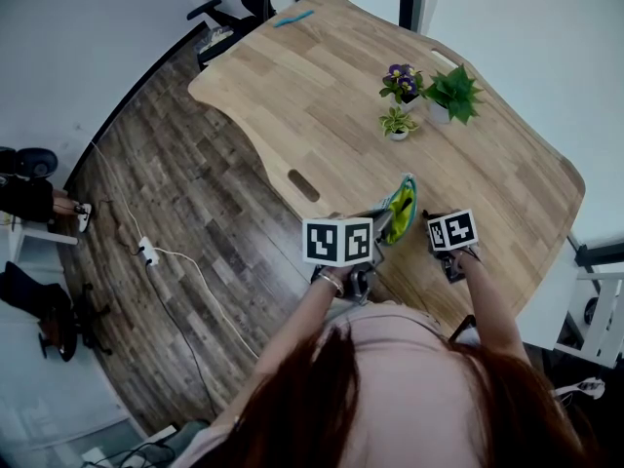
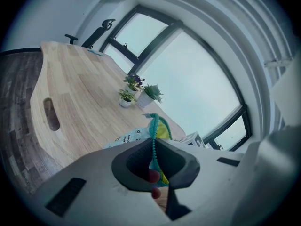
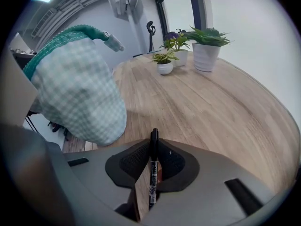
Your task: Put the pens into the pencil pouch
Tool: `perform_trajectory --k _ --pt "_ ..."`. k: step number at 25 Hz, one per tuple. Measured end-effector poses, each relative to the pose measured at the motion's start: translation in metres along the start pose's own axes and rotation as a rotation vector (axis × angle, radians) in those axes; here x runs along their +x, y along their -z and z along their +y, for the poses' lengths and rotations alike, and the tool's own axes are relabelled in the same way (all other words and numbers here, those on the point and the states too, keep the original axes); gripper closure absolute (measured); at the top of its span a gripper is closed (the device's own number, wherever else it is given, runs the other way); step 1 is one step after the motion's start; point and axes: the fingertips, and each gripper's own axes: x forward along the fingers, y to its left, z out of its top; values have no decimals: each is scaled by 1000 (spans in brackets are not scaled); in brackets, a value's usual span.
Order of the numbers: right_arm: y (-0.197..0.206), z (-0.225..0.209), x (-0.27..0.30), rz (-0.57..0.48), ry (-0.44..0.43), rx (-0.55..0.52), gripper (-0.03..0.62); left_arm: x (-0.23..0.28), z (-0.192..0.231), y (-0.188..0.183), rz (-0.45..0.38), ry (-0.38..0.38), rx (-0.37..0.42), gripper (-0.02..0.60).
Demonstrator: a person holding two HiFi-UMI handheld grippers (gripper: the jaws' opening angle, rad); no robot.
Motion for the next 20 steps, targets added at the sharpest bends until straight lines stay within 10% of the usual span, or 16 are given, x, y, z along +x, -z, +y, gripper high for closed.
perform_trajectory --k 20 --pt "-41 7 -46 -241 -1 138 543 -3 0 -4 -27 -4 7 569"
